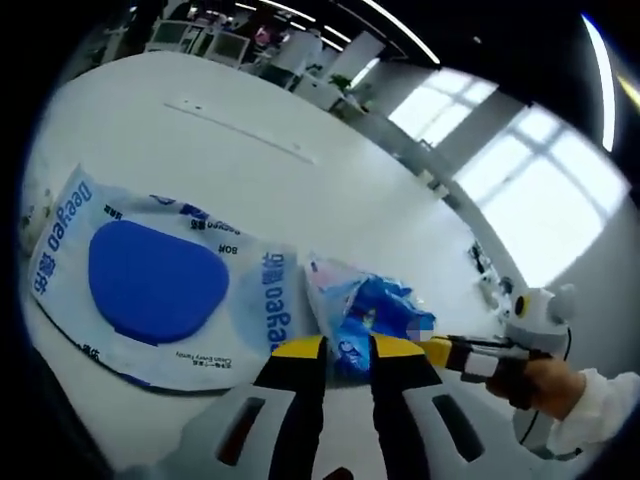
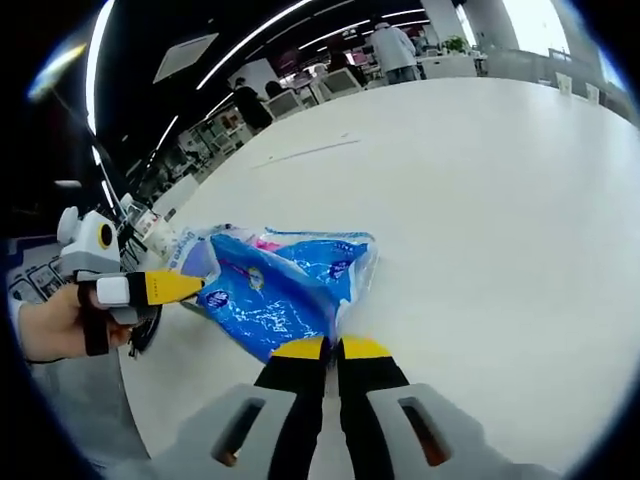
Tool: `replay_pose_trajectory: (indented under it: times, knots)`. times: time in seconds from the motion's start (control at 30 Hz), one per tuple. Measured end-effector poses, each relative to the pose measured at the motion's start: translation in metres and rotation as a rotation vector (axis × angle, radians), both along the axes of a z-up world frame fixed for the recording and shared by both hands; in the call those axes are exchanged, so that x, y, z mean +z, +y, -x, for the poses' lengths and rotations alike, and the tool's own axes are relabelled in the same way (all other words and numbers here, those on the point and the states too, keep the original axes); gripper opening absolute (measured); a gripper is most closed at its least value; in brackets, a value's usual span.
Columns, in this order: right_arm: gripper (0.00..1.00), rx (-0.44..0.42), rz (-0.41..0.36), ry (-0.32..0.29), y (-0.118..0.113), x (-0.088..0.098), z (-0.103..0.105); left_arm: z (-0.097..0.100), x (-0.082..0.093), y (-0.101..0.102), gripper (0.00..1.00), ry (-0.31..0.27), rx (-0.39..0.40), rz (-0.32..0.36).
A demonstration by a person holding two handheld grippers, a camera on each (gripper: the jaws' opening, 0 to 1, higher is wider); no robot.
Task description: Arrange the tabletop items into an orderly group along one side of the table until the central work area is clear of visible clutter.
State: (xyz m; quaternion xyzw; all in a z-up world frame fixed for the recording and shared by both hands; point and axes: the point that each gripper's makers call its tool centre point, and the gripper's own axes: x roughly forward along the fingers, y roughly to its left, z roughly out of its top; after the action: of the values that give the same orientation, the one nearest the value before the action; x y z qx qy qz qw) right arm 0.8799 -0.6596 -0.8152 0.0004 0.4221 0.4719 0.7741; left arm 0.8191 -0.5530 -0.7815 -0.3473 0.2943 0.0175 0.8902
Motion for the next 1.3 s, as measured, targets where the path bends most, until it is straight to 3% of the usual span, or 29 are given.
replay_pose_trajectory:
  times: [0.43, 0.73, 0.83, 0.93, 1.07, 1.3]
  knots:
    - [0.06, 0.028, 0.002, -0.048, 0.002, 0.005, 0.006, 0.008, 0.007, -0.008, 0.22, -0.013, -0.049, -0.043]
    - [0.16, 0.052, -0.006, -0.083, 0.005, 0.009, 0.007, 0.007, 0.012, -0.012, 0.33, -0.039, -0.038, -0.018]
    - [0.21, 0.060, -0.006, -0.088, 0.007, 0.010, 0.009, 0.006, 0.014, -0.013, 0.38, -0.048, -0.041, -0.018]
    - [0.33, 0.083, 0.009, -0.142, 0.008, 0.011, 0.009, 0.006, 0.018, -0.012, 0.43, -0.065, -0.039, -0.033]
    - [0.51, 0.086, -0.002, -0.142, 0.010, 0.011, 0.012, 0.008, 0.017, -0.004, 0.64, -0.058, -0.003, -0.056]
    - [0.57, 0.100, -0.028, -0.184, 0.007, 0.024, 0.017, 0.007, 0.029, -0.005, 0.70, -0.114, -0.032, -0.119]
